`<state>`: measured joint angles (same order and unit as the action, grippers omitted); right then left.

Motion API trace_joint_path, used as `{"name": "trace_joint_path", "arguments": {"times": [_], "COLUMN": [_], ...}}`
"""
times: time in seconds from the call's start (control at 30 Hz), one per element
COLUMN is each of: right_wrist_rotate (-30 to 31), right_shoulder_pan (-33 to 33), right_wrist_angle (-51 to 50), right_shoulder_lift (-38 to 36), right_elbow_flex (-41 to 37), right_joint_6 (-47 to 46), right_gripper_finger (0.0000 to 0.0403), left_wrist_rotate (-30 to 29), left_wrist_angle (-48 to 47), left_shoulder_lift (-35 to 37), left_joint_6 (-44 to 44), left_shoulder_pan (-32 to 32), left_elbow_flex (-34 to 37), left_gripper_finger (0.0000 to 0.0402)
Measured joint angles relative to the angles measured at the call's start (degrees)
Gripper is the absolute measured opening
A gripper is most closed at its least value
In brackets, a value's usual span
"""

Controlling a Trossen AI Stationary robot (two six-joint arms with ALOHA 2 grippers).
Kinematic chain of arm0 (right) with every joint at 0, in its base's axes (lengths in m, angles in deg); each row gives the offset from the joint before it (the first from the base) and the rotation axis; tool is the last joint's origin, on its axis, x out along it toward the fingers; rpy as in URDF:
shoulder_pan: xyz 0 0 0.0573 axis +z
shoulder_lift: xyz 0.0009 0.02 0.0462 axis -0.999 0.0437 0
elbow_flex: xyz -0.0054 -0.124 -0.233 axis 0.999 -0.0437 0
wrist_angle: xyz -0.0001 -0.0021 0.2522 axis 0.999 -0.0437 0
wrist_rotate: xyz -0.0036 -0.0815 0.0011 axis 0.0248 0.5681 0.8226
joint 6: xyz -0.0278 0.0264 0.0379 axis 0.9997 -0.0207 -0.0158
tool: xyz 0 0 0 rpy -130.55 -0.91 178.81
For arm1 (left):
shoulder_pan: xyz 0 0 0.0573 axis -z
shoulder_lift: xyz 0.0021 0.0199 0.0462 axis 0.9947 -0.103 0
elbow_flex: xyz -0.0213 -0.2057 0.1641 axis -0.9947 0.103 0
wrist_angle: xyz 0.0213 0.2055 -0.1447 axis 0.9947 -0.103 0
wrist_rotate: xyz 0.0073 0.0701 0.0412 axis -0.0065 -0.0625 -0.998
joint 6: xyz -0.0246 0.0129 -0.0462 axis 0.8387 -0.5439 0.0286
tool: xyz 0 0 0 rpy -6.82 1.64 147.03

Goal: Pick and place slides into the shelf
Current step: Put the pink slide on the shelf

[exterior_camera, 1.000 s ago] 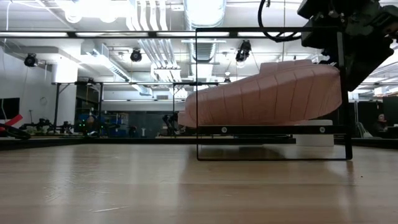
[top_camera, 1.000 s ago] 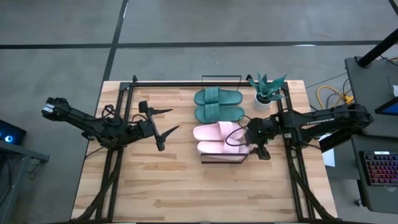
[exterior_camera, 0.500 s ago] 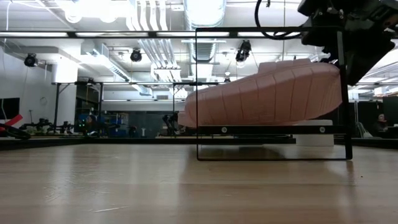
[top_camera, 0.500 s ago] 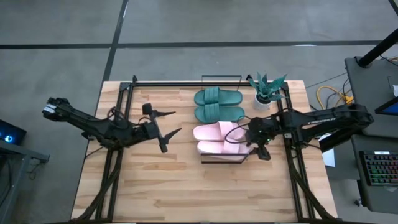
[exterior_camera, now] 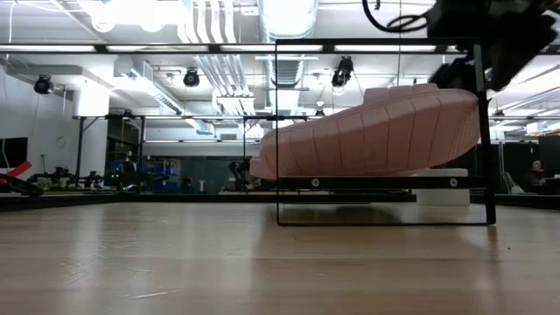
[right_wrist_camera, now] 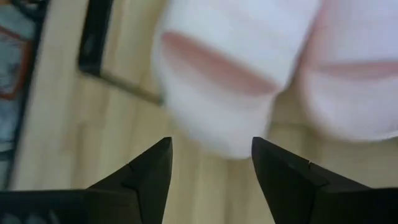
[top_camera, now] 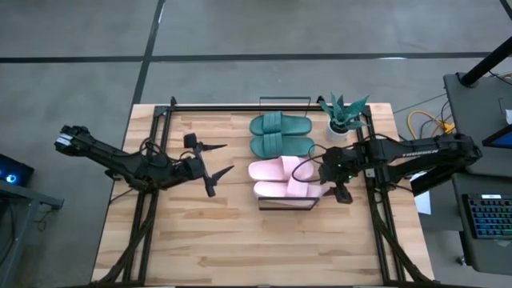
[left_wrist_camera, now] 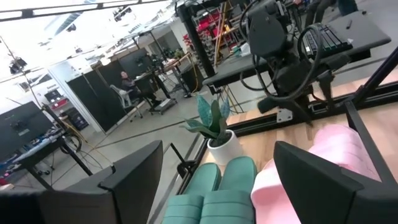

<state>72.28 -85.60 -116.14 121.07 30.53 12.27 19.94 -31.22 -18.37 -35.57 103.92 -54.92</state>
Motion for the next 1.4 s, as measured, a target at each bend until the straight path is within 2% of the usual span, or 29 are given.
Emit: {"name": "trace_joint_path", "arguments": {"times": [0.13, 0.27, 0.5, 0.63, 1.13, 1.4], "right_wrist_rotate": [5.4, 5.2, 4.0, 0.7, 0.4, -1.2], "right_shoulder_pan": [0.0, 0.0, 1.3, 1.5, 1.6, 1.6], "right_wrist_angle": [5.0, 6.2, 8.4, 10.2, 11.3, 11.2], "right_shoulder_lift": [0.0, 0.1, 0.3, 0.5, 5.6, 8.0], "right_elbow_flex": [0.5, 0.4, -0.4, -0.9, -7.3, -7.4], "right_joint_6": [4.4, 7.5, 6.4, 5.5, 2.8, 2.8], "right_gripper_finger": [0.0210, 0.0210, 0.0201, 0.0182, 0.0061, 0.0061], "left_wrist_rotate": [0.0, 0.0, -1.1, -1.1, -1.1, -1.0], "left_wrist_angle": [-0.1, -0.1, 0.0, 0.0, 0.0, -0.1], "left_shoulder_lift": [-0.2, -0.6, -0.8, -1.1, -1.5, -1.6], "left_joint_6": [1.2, 1.2, 1.4, 1.4, 1.4, 2.7], "left_shoulder_pan": [0.0, 0.0, 0.0, -0.3, -2.2, -2.6], "left_elbow_flex": [0.0, 0.0, 0.0, 0.0, 0.0, 0.0], "left_gripper_finger": [0.0290, 0.0290, 0.0290, 0.0290, 0.0290, 0.0290]}}
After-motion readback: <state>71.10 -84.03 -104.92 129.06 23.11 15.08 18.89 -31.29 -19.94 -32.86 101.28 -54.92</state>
